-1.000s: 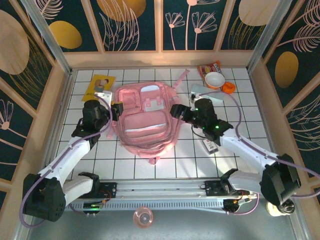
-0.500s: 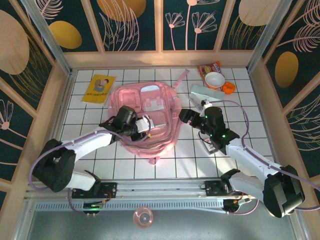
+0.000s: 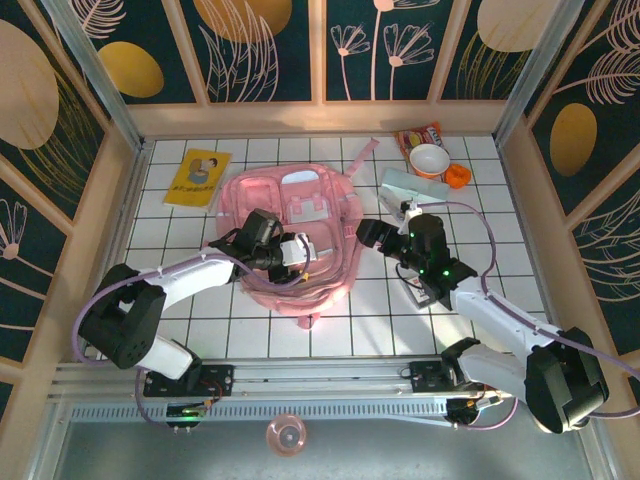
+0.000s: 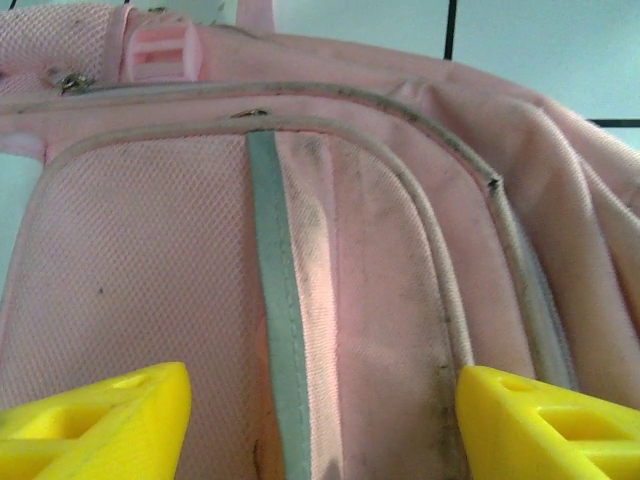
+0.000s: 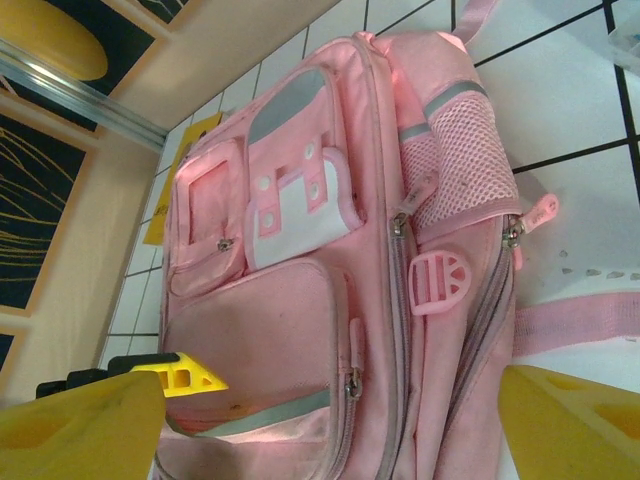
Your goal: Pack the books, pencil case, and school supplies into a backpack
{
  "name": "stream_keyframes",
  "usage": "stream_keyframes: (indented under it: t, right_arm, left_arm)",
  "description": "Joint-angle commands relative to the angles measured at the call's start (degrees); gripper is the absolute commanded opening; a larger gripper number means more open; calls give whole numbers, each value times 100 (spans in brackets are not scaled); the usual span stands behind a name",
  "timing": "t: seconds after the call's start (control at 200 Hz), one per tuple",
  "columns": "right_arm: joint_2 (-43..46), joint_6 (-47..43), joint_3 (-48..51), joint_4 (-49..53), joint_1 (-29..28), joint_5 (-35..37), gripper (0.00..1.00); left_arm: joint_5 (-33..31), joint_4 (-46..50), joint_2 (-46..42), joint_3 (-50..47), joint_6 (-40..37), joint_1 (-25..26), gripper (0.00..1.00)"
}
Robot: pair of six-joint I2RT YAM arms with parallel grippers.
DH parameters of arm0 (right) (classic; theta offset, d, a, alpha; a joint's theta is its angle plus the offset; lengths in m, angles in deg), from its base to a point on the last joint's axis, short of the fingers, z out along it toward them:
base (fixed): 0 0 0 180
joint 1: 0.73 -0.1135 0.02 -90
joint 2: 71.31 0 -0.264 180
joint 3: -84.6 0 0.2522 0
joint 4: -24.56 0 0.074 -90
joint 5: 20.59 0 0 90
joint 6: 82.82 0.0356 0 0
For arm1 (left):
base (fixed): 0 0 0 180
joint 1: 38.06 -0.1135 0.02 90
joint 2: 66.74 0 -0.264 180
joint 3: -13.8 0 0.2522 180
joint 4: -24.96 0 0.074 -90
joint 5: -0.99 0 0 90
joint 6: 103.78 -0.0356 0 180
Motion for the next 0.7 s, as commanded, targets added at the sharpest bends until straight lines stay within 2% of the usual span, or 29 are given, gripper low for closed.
stream_keyframes:
  t: [0.0,0.225,0.49,0.696]
  right_arm:
    - [-49,29,117,-231,10,-63,87]
    - [-91,26,130,-275,10,-89,87]
    - [-83,25,141,-254,9,-61,87]
    - [-88,16,141,-253,10,-45,87]
  left_arm:
    - [470,124,-83,-48,-107,78,71]
    - [717,202,103,29,-87,128,71]
    - [-1150,-935,136,-339,244,217,70]
    - [-1356,-1100,145,-518,128,235,73]
